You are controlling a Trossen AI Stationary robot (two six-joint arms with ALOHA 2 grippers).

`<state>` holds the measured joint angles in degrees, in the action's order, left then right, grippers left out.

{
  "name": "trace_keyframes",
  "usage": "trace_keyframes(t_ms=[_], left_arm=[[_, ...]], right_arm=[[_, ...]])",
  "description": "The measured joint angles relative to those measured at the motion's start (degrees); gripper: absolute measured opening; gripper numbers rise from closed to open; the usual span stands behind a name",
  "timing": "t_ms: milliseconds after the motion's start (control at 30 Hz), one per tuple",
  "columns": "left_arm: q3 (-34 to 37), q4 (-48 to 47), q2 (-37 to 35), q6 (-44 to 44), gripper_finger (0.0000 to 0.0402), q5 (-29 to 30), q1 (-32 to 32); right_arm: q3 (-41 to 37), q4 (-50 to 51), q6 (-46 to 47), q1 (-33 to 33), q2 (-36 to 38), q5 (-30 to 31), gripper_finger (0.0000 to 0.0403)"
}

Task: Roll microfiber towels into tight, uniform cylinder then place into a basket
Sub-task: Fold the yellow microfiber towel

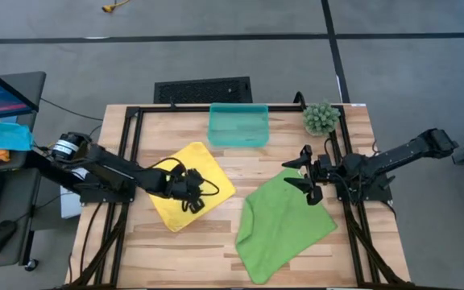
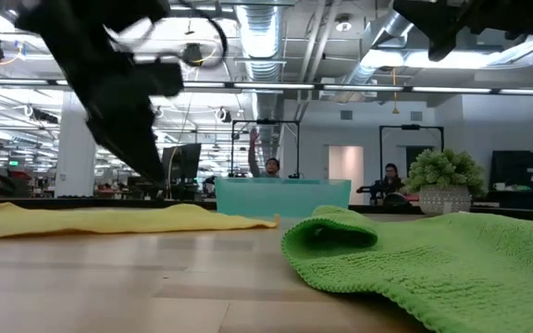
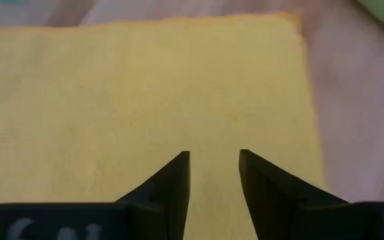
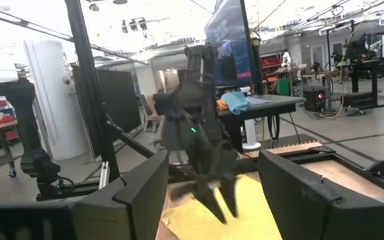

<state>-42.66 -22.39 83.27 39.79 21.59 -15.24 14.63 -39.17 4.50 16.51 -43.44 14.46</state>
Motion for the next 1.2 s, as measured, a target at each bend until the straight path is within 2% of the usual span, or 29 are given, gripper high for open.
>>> trace_keyframes(t_ms=[100,267,400,567,833,1200], left_arm=[[-0.8,-7.2,-3.1,1.8,0.0121,-1.3,-3.5],[-0.7,-14.3,-3.7,11.7,0.0121,-1.8,-10.6],[0.5,-14.8,-0.9,18.4,0.0121,-2.6,-14.7],[0.5,-14.7,3.6,22.4,0.0121,-4.4,-16.5],[0.1,-12.8,8.0,21.7,0.0121,-7.5,-16.4],[0.4,6.8,8.5,6.9,0.0121,-12.9,-18.6]], right_arm=[[0.0,0.2,0.0,-0.2,0.0,0.0,0.0254],[0.0,0.2,0.0,-0.2,0.0,0.0,0.0254],[0.0,0.2,0.0,-0.2,0.0,0.0,0.0254],[0.0,0.8,0.2,-0.2,0.0,0.0,0.0254],[0.0,1.1,1.5,-0.2,0.0,0.2,0.0254],[0.0,1.1,1.5,-0.2,0.0,0.5,0.0254]])
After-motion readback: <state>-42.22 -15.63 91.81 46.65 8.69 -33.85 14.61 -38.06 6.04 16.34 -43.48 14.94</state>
